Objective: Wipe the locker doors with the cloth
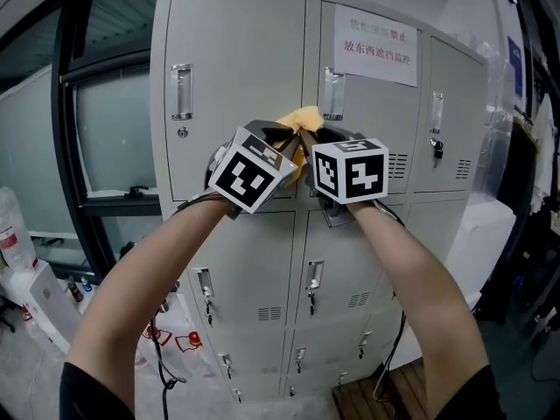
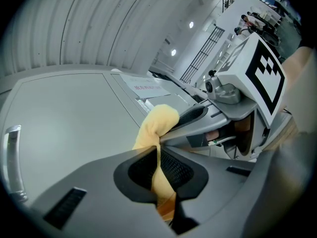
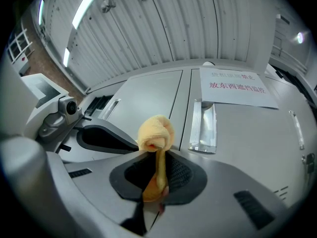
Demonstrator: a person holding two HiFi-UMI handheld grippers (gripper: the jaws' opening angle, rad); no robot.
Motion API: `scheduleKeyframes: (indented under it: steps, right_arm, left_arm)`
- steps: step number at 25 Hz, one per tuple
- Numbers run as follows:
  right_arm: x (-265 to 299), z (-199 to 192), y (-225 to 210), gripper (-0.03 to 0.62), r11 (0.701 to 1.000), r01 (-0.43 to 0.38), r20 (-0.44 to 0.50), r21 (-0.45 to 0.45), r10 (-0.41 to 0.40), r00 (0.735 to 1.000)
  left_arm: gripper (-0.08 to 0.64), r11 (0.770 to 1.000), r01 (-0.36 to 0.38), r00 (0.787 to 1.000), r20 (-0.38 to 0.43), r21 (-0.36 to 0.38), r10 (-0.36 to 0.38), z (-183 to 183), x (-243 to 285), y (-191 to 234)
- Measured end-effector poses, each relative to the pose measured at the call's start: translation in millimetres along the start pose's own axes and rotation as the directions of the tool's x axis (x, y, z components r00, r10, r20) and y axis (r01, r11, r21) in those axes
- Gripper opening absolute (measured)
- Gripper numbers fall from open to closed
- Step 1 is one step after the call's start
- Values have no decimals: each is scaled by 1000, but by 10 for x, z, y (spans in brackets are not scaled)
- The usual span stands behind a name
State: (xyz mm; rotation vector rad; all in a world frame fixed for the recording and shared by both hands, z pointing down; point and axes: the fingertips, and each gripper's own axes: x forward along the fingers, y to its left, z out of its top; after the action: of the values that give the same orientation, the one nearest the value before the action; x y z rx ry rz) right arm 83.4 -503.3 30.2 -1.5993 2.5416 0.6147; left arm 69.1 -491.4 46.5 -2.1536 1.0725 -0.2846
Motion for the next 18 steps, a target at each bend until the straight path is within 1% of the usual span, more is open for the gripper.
scheduleKeyframes:
  steps: [3, 4, 6, 9, 11, 13, 18]
  right_arm:
    - [-22, 12, 8, 67, 1000, 5, -6, 11, -5, 1000]
    - [-37, 21, 30, 67, 1000, -4, -1, 22, 4, 1000]
    - [-98, 51, 112, 67, 998, -38, 28, 53, 36, 999]
    - [-178, 82, 271, 67, 992, -85, 69, 90, 79, 994]
    - [-172, 77, 412, 67, 989, -111, 73, 97, 104, 992]
    - [-139, 74, 579, 67, 985, -137, 74, 101, 129, 989]
    - [12, 96, 1013, 67, 975, -192, 79, 115, 184, 980]
  left_arm:
    - [35, 999, 33, 999, 5, -38, -33, 5, -20, -3]
    - [35, 998, 48, 999, 14, -51, -47, 11, -44, -5]
    - [36, 996, 67, 997, 43, -62, -65, 28, -128, -18]
    - [35, 994, 77, 993, 93, -83, -69, 18, -302, -29]
    - [37, 994, 71, 993, 105, -89, -61, -44, -420, 0]
    - [36, 995, 57, 994, 100, -87, -48, -133, -548, 58]
    - [35, 997, 14, 999, 52, -79, -10, -374, -882, 269]
